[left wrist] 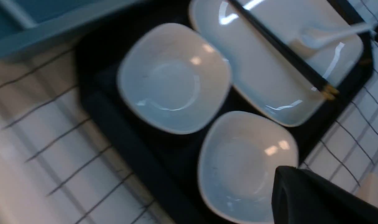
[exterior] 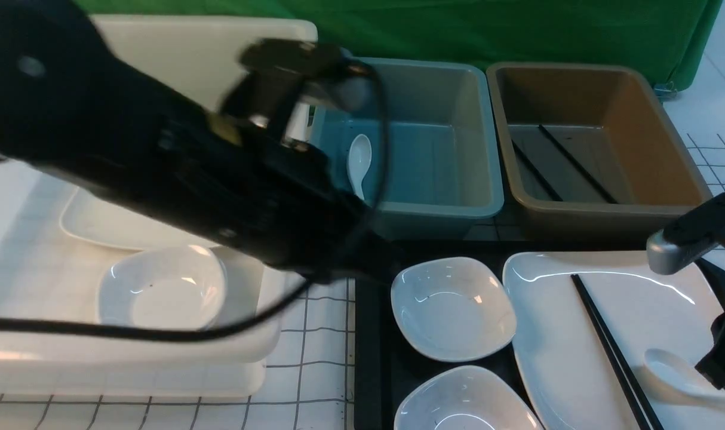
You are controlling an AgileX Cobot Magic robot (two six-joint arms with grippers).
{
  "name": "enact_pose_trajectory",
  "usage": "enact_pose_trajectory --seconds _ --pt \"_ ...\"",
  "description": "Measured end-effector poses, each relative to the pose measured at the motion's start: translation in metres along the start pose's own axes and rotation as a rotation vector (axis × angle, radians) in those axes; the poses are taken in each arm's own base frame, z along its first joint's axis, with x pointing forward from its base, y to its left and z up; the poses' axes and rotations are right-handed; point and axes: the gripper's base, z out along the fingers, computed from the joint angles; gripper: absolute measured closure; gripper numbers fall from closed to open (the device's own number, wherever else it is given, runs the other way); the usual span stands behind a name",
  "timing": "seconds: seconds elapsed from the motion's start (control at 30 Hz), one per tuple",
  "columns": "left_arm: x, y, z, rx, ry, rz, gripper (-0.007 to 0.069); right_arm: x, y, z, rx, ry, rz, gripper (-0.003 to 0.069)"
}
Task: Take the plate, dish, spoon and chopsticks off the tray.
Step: Use the right arm to grab a soup spoon from the plate
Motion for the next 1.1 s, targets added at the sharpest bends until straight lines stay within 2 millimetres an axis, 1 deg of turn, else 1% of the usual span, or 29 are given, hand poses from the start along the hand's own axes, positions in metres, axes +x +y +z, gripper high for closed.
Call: enact_pose_trajectory --seconds 0.03,0.1,0.13,0.17,0.2,0.23,0.3,0.33,0.4,0.47,0.53,0.57,0.6,0.67,0.7,0.73,0.83,0.97,1.0,1.1 --pt "-0.001 -0.007 0.009 0.017 0.019 0.023 0.0636 -0.001 -0.002 0.004 -0.002 0.018 0.002 0.0439" --pt "-0.003 -0.024 0.028 0.056 0.055 0.081 0.0636 -0.002 -0.009 0.012 0.002 0.054 0.002 0.0322" --pt "-0.005 -0.029 0.035 0.068 0.067 0.098 0.0636 -0.003 -0.011 0.016 0.007 0.073 -0.002 0.0286" --pt "-0.007 -0.035 0.044 0.091 0.079 0.121 0.0636 -0.003 -0.014 0.021 0.013 0.095 -0.010 0.0235" --pt "-0.007 -0.037 0.047 0.096 0.086 0.130 0.0636 -0.003 -0.015 0.022 0.018 0.100 -0.012 0.0223" --pt "-0.008 -0.043 0.052 0.119 0.091 0.154 0.0634 -0.004 -0.018 0.025 0.026 0.118 -0.019 0.0202" --pt "-0.009 -0.049 0.061 0.157 0.100 0.183 0.0631 -0.005 -0.022 0.033 0.048 0.157 -0.043 0.0181" --pt "-0.009 -0.049 0.062 0.163 0.100 0.184 0.0630 -0.005 -0.023 0.035 0.052 0.165 -0.046 0.0179" --pt "-0.009 -0.051 0.067 0.185 0.102 0.180 0.0629 -0.008 -0.028 0.045 0.070 0.207 -0.074 0.0174" --pt "-0.010 -0.051 0.067 0.185 0.093 0.188 0.0628 -0.011 -0.030 0.055 0.070 0.231 -0.092 0.0173" --pt "-0.011 -0.051 0.067 0.187 0.086 0.191 0.0628 -0.013 -0.030 0.060 0.066 0.241 -0.097 0.0172" --pt "-0.011 -0.051 0.068 0.188 0.079 0.203 0.0628 -0.016 -0.032 0.069 0.061 0.255 -0.104 0.0171" --pt "-0.011 -0.051 0.068 0.187 0.076 0.208 0.0628 -0.017 -0.032 0.073 0.058 0.259 -0.107 0.0171" --pt "-0.012 -0.051 0.068 0.187 0.075 0.212 0.0628 -0.019 -0.032 0.078 0.053 0.267 -0.110 0.0171" --pt "-0.012 -0.051 0.068 0.188 0.074 0.212 0.0628 -0.020 -0.033 0.083 0.049 0.274 -0.113 0.0177" --pt "-0.012 -0.051 0.068 0.188 0.073 0.212 0.0628 -0.020 -0.033 0.083 0.048 0.274 -0.114 0.0179" --pt "-0.013 -0.051 0.068 0.183 0.057 0.212 0.0628 -0.022 -0.033 0.088 0.048 0.272 -0.114 0.0229" --pt "-0.014 -0.050 0.068 0.180 0.048 0.211 0.0628 -0.024 -0.034 0.089 0.056 0.254 -0.109 0.0337" --pt "-0.014 -0.050 0.068 0.178 0.049 0.214 0.0628 -0.024 -0.034 0.089 0.059 0.252 -0.108 0.0390" --pt "-0.014 -0.049 0.068 0.167 0.048 0.223 0.0628 -0.024 -0.034 0.089 0.059 0.252 -0.109 0.0510"
